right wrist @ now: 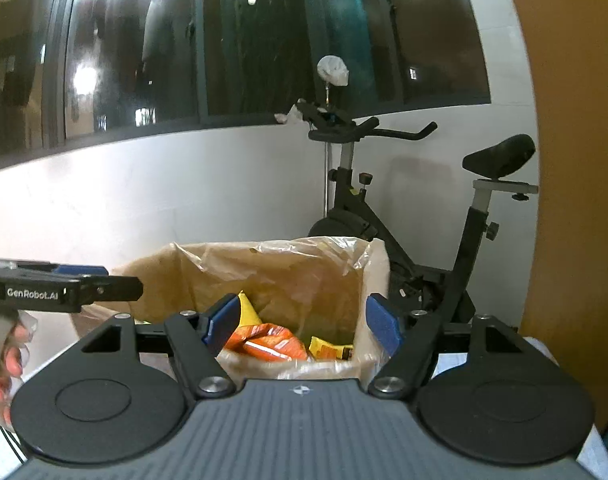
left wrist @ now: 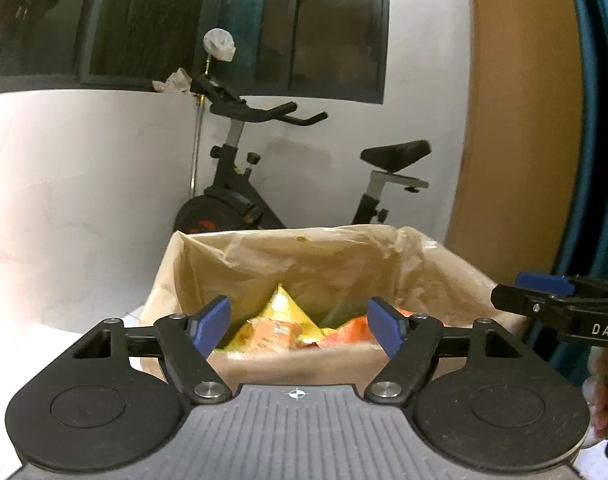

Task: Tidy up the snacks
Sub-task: 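Lower the right tool onto the white cracker packet and grasp it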

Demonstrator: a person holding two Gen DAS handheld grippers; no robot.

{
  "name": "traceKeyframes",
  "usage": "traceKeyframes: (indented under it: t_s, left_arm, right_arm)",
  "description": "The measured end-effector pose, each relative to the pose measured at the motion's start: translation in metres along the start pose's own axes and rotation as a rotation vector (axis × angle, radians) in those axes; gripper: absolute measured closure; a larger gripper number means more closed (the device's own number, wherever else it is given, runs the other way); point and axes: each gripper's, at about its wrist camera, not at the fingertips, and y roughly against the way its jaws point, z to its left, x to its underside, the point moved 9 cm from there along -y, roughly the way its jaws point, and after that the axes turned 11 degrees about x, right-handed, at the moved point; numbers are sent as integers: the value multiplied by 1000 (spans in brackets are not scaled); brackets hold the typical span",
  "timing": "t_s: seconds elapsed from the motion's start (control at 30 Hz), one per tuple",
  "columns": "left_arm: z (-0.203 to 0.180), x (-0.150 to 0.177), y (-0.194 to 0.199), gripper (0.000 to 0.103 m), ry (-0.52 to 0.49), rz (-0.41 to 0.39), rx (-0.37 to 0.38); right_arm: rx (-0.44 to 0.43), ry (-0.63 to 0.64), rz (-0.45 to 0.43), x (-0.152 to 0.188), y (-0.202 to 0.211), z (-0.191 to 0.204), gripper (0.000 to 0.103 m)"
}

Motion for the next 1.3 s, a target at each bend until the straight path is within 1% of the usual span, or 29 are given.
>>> traceKeyframes:
  t_s: [0.1,0.17,0.2,0.27,0.37,0.47,0.57,0.7,0.8,0.9,0.93,1.03,1.13,1.23,1.3]
  left_arm:
    - [-3,6,10,24,35,-16,23]
    - [-6,10,16,20,35,-31,21]
    - [-7,12,17,18,34,-30,17]
    - [-10,20,20,18,32,-17,11]
    - [-16,33,25,19,25,-5,21]
    - [-22,48,25,19,22,13,37]
    - [-24,67,18,19,22,59,38]
    - [-24,88,15,20,31,103,32]
    - [-24,101,11,20,38,135,28]
    - [-26,110,6,20,38,164,31]
    - [-26,113,4,20,42,172,34]
    - [-25,120,3,20,54,186,40]
    - [-26,127,4,21,65,191,45]
    - [-25,129,4,21,74,194,52]
    - [-26,131,4,21,80,197,55]
  right_arm:
    - [4,-18,1,4,17,-6,31]
    - [10,-22,7,10,27,-9,31]
    - [13,-20,13,14,32,-11,31]
    - [19,-12,26,23,38,-13,31]
    - [35,-19,58,41,43,-17,31]
    - [47,-42,102,62,43,-22,31]
    - [58,-50,160,86,41,-26,31]
    - [59,-30,280,125,35,-26,31]
    - [60,16,360,153,33,-23,31]
    - [88,90,401,172,34,-24,31]
    - [97,113,408,177,35,-25,30]
    - [112,176,431,186,37,-31,22]
    - [108,239,463,196,41,-34,21]
    - [98,300,497,209,43,-34,17]
    - [95,350,511,215,40,-30,17]
